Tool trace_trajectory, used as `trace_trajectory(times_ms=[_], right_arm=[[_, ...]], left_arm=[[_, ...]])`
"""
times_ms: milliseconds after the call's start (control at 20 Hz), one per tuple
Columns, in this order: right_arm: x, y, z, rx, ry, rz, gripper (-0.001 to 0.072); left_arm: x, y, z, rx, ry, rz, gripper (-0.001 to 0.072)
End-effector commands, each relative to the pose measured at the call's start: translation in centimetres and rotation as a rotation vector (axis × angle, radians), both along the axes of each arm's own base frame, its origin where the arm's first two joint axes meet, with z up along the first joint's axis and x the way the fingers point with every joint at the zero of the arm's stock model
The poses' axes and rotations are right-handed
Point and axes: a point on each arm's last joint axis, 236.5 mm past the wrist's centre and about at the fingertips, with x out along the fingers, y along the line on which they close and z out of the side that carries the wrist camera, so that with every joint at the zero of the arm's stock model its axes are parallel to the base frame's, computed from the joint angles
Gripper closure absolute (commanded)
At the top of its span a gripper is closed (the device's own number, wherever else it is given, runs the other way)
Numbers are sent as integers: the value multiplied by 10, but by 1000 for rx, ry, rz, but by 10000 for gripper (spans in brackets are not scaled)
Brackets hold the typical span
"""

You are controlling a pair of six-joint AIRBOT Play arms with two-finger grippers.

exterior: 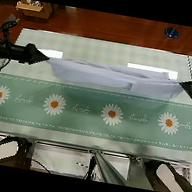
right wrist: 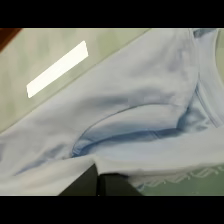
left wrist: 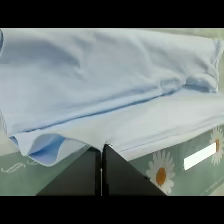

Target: Fold the shirts.

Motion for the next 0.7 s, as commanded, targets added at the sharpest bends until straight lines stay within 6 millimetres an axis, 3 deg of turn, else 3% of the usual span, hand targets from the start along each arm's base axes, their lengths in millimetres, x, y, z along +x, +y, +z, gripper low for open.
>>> trace_trajectory(times_ms=[0,200,400,650], right_arm=[[35,-15,-1,89,-69,-89,694],[70,-8,-26,48,-34,-51,694],[112,-15,-47,-8,-38,-83,695],[119,-18,-99,-42,52,-68,694]], left_arm=[[26,8,-14,-22,22,44,689],[48,0,-44,-74,87,33,689],[75,-7,-67,-71,105,16,688],[103,-13,-94,-57,111,21,688]])
